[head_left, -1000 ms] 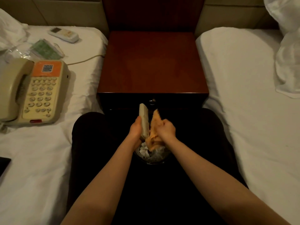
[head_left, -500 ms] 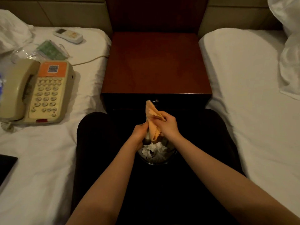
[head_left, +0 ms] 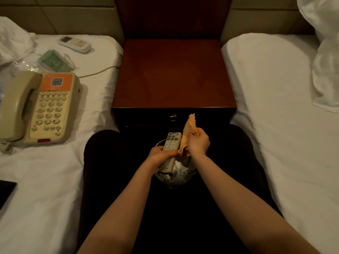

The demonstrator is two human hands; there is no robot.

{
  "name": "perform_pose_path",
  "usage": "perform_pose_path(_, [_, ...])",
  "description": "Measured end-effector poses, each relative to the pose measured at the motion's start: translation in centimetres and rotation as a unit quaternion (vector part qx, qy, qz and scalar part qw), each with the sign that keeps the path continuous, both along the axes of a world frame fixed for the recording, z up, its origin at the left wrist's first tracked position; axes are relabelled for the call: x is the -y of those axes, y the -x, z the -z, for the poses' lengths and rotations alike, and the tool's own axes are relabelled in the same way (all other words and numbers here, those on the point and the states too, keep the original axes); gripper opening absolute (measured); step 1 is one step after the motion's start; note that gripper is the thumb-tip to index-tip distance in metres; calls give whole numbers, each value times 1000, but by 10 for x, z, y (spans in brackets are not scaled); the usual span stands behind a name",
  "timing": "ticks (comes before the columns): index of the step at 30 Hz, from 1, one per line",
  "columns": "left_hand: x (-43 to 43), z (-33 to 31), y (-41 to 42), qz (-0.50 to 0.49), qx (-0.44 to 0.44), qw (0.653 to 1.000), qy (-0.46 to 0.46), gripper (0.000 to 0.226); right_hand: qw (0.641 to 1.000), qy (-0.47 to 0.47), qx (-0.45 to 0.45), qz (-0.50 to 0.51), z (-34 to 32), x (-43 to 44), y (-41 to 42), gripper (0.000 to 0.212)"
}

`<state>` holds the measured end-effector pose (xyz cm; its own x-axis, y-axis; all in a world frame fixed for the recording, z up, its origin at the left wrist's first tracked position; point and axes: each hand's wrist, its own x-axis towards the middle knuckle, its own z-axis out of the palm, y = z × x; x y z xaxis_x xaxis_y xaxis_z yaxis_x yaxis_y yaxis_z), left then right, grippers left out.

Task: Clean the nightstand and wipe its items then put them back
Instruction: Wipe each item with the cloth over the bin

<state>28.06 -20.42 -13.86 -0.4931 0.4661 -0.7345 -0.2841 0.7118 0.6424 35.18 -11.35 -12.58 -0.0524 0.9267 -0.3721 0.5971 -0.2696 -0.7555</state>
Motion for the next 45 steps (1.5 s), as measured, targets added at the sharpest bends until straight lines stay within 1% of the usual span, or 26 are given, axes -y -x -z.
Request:
perform_pose_path(1, [1, 0, 1, 1, 8, 1000, -2, 49, 998, -33, -12, -45, -1, 0, 1, 12])
perform_pose_path(2, [2, 0, 2, 9, 14, 1000, -9, 47, 989, -72, -17, -131, -4, 1, 2, 12])
perform_pose_path(4, [4, -2, 2, 48, 25, 998, -23, 41, 930, -130, 50, -339, -8, 6, 3, 23])
perform_pose_path(5, [4, -2, 0, 73, 27, 997, -26, 38, 909, -147, 88, -381, -5, 7, 2, 26])
perform_pose_path(6, [5, -3, -2, 91, 28, 995, -28, 38, 909, -157, 115, -369, -2, 6, 0, 26])
perform_pose_path(7, [5, -1, -4, 101, 29, 994, -29, 40, 928, -150, 122, -319, -4, 6, -1, 24])
perform_pose_path(8, [4, -1, -5, 107, 28, 993, -31, 44, 946, -147, 119, -263, -4, 4, -3, 23])
perform_pose_path(10, [5, 1, -3, 107, 31, 993, -47, 51, 955, -159, 111, -225, -5, 1, -6, 24])
perform_pose_path(13, [4, 1, 5, 110, 76, 989, -69, 59, 943, -170, 23, -286, -11, 2, -3, 29])
perform_pose_path(15, [4, 0, 3, 123, 89, 985, -85, 58, 903, -183, 62, -383, -12, 7, -2, 37])
perform_pose_path(16, [4, -2, 1, 130, 85, 984, -84, 57, 886, -190, 96, -411, -10, 8, -3, 41])
perform_pose_path(17, [5, -2, -1, 133, 87, 984, -84, 58, 882, -191, 122, -413, -10, 8, -3, 43])
perform_pose_path(19, [5, -4, -3, 107, 155, 977, -100, 52, 902, -181, 131, -369, -12, 3, -5, 42])
perform_pose_path(21, [4, -7, 1, 64, 222, 967, -107, 29, 920, -182, 127, -323, -12, -1, -5, 39])
perform_pose_path(22, [2, -5, 5, 50, 231, 966, -101, 23, 927, -181, 129, -303, -12, -2, -5, 37])
perform_pose_path(23, [1, -4, 8, 38, 236, 966, -96, 31, 935, -176, 131, -279, -12, -2, -5, 34])
perform_pose_path(25, [-1, 1, 10, 16, 232, 967, -104, 45, 946, -159, 119, -256, -12, 0, -4, 30])
perform_pose_path(26, [-2, 5, 9, 3, 221, 969, -109, 47, 941, -149, 108, -285, -12, 2, -3, 30])
perform_pose_path(29, [-1, 7, 5, -58, 199, 972, -108, 46, 886, -127, 69, -440, -12, 9, 1, 34])
perform_pose_path(30, [-2, 8, 4, -84, 183, 973, -117, 45, 885, -112, 38, -450, -13, 11, 1, 31])
perform_pose_path(33, [-5, 12, 7, -143, 145, 968, -148, 45, 915, -50, -66, -395, -17, 16, 1, 20])
perform_pose_path(35, [-4, 14, 10, -151, 130, 966, -162, 41, 912, -43, -63, -403, -19, 20, 3, 17])
perform_pose_path(37, [-2, 12, 9, -147, 135, 965, -167, 41, 905, 14, -59, -421, -19, 17, 3, 14])
perform_pose_path(40, [-2, 5, 7, -179, 147, 953, -193, 43, 912, 86, -56, -398, -22, 8, -2, 37])
perform_pose_path(42, [-5, 4, 14, -216, 132, 943, -218, 46, 925, 66, -45, -371, -24, 7, -6, 38])
perform_pose_path(45, [-7, 3, 21, -211, 97, 948, -218, 47, 939, 26, -73, -336, -27, 17, -1, 18])
